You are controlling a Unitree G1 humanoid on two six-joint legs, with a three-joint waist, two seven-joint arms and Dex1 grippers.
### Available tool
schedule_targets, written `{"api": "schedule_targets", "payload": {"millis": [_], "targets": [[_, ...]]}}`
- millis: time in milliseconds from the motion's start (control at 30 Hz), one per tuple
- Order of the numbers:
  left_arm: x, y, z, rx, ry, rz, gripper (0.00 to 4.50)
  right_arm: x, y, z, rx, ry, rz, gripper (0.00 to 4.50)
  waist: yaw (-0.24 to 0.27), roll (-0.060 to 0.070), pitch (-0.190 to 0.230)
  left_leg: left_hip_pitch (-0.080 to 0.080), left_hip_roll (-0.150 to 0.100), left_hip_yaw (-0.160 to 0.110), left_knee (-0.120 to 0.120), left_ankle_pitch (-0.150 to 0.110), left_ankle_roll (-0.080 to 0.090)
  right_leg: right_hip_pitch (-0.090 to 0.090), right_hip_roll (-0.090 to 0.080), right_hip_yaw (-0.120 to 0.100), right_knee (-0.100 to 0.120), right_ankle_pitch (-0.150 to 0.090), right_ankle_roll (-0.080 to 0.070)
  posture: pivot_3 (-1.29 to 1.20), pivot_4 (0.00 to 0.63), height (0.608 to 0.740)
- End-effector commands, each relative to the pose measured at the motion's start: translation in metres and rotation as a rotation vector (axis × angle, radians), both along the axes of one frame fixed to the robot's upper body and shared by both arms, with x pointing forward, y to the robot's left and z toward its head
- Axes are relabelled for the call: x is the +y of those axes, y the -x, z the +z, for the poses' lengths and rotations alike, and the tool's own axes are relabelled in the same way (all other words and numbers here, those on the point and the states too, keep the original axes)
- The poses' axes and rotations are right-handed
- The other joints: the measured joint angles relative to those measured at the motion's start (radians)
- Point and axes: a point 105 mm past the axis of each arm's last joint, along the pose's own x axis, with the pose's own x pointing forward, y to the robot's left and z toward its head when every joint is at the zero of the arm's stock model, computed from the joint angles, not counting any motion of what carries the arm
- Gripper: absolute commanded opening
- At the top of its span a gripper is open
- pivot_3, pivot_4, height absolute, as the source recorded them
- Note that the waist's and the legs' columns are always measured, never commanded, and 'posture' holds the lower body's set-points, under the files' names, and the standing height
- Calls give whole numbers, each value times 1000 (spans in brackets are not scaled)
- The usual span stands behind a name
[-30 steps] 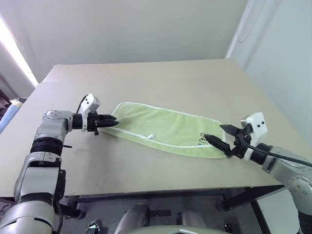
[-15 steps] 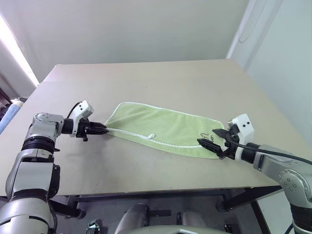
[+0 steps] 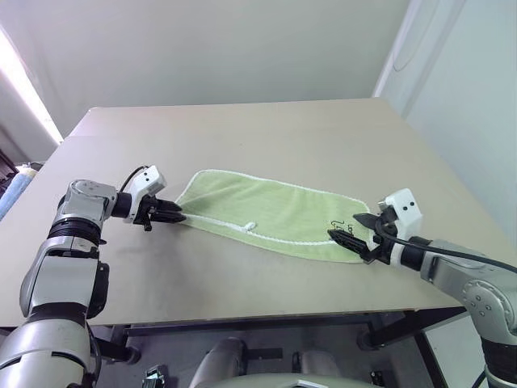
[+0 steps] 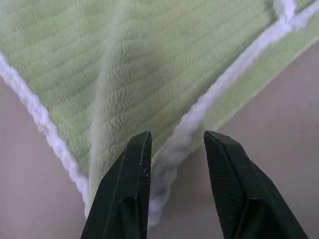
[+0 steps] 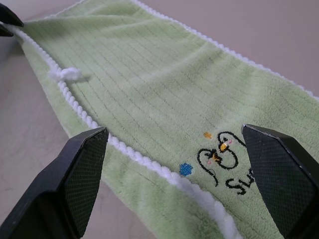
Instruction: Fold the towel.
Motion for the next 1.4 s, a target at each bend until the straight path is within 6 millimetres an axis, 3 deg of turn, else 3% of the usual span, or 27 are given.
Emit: {"api": "schedule_targets", "payload": {"millis": [33,367,467,567,833,1233,1367,1400], "targets": [[6,-3,7,-55,-94,-45,1772,-3,-1,13,-57,14,-6,4500,1,0,0,0,0,0,0,0,0,0,0,0,0,0,0,0,0,694],[-1,-5,6,-54,-102,-67,1772,-4,0,12,-63,16,-15,4500,1,-1,-1,0,0,0,0,0,0,0,0,0,0,0,0,0,0,694],[-4,-5,5,-45,-95,-77,1144,-5,3,10,-54,23,-13,4500,1,-2,-1,0,0,0,1,0,0,0,0,0,1,0,0,0,0,694],[-5,-4,7,-32,-75,-85,52,-7,5,8,-36,35,-12,4500,1,-2,-1,0,0,0,1,0,0,0,0,0,1,0,0,0,0,694],[0,-3,4,-47,-152,-110,21,-15,6,-1,62,87,6,4500,1,-2,-1,0,0,0,2,0,0,0,0,0,2,0,0,0,0,694],[2,-3,1,-62,-161,-105,21,-26,-8,-22,200,143,9,4500,0,-3,-2,0,0,0,2,0,0,0,0,0,2,0,0,0,0,694],[4,-2,1,-64,-164,-102,0,-27,-2,-25,204,160,33,3593,0,-3,-2,0,0,0,2,0,0,0,0,0,2,0,0,0,0,694],[4,-2,1,-64,-165,-101,0,-27,-1,-25,201,165,40,3181,0,-3,-2,0,0,1,3,0,0,0,0,0,3,0,1,0,0,694]]}}
